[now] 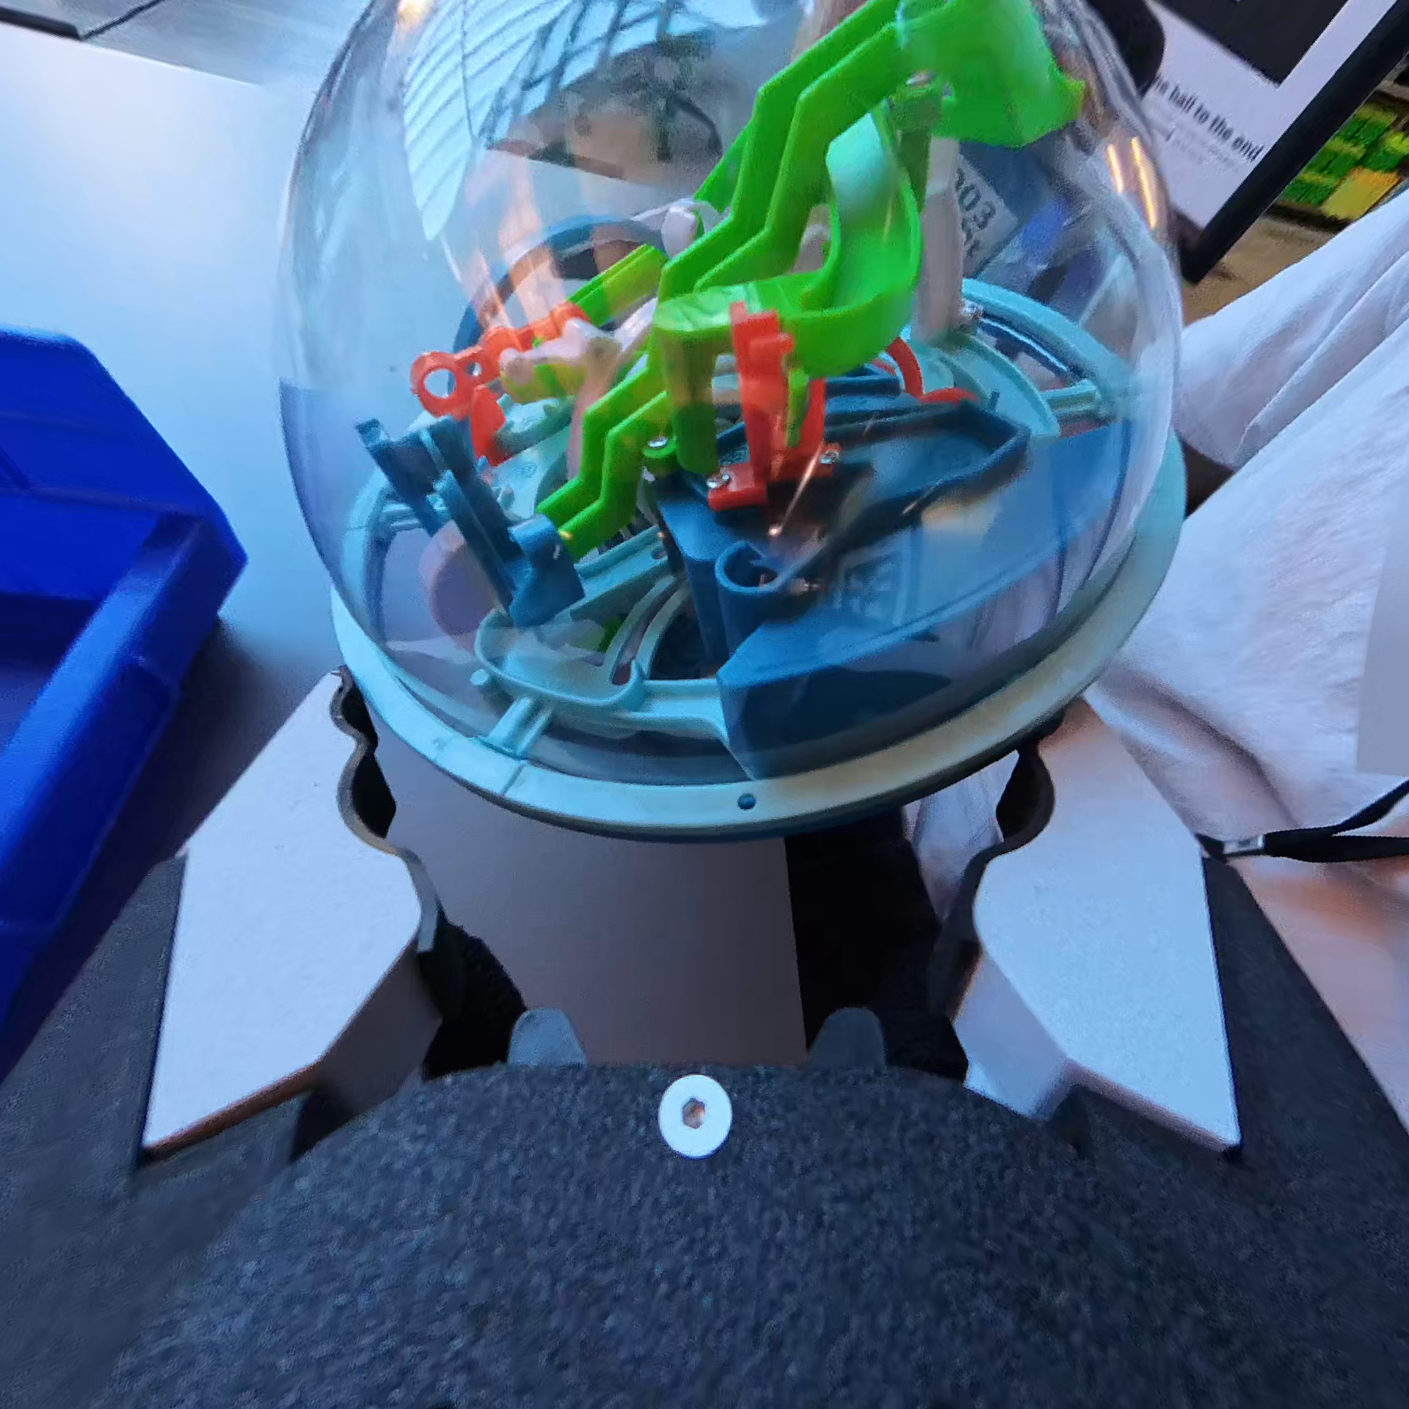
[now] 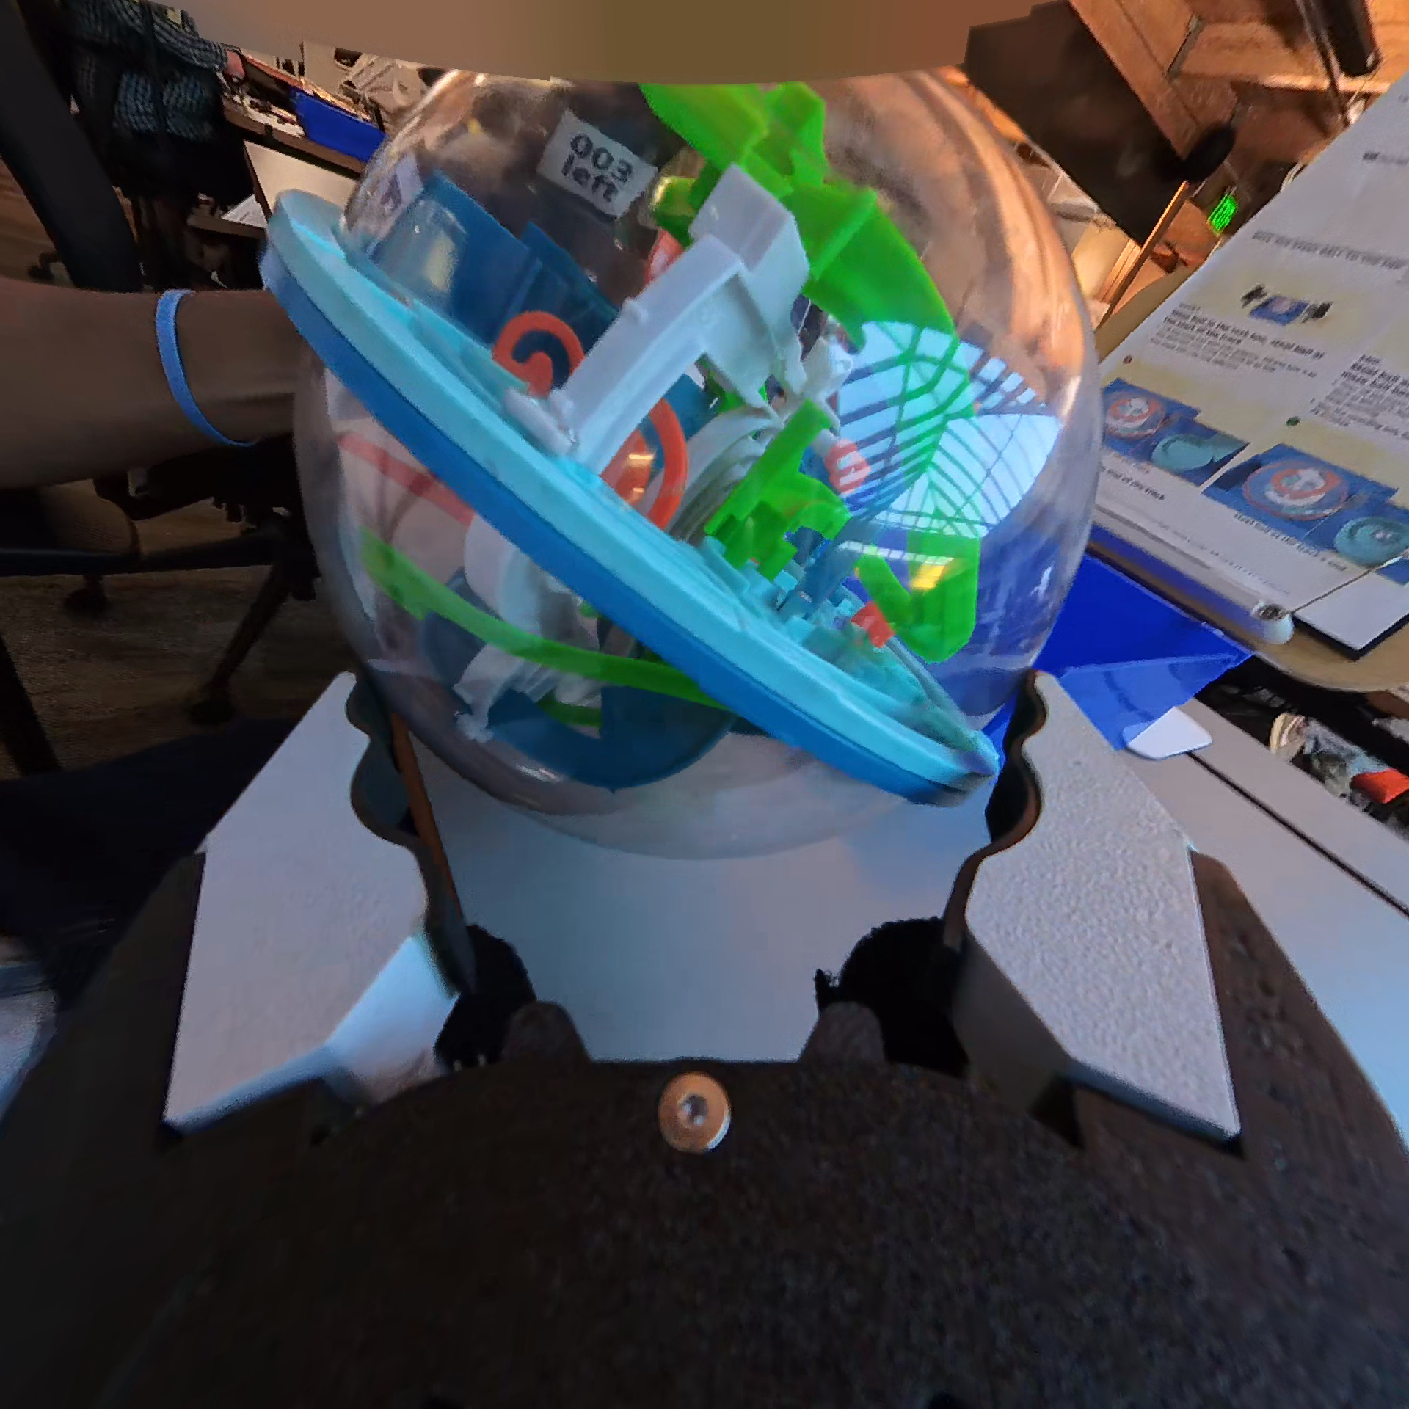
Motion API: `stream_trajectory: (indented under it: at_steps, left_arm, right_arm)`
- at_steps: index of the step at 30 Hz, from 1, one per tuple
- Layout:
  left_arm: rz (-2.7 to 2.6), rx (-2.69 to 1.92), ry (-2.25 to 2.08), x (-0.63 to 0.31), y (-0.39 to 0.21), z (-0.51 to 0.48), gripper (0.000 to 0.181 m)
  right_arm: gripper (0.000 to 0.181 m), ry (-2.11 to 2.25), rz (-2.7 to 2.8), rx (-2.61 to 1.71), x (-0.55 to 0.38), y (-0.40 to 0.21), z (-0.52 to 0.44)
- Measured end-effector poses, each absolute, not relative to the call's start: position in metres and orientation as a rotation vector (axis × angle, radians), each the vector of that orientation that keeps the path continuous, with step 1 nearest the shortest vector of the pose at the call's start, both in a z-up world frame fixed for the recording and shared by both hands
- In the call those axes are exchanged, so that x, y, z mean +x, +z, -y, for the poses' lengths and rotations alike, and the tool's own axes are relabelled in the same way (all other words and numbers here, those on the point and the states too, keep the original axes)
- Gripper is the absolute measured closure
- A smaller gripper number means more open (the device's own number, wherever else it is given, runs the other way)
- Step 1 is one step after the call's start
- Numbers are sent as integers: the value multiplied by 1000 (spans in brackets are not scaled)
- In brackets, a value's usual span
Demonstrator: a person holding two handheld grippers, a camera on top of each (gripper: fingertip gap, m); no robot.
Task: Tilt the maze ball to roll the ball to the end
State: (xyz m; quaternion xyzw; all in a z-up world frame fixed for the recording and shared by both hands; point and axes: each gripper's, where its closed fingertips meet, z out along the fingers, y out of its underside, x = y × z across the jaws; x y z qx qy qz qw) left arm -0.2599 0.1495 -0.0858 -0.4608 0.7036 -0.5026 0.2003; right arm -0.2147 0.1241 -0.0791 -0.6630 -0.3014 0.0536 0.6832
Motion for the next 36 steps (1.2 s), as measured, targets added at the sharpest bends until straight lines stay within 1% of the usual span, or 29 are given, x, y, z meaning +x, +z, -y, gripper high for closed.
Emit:
stream_trajectory:
  at_steps: [12,25,30,36]
  left_arm:
    - [-1991,-1193,-1181,-256,-53,-161,22]
    - [-1992,-1113,-1018,-254,-37,-168,23]
    - [-1966,-1040,-846,-251,-43,-173,23]
    - [-1923,-1012,-692,-248,-67,-180,23]
  right_arm:
    - [28,40,742,-1338,-209,-47,-135]
    - [28,-31,782,-1218,-206,-34,-143]
    - [28,-152,845,-1208,-198,-44,-150]
    - [27,-279,913,-1277,-188,-71,-160]
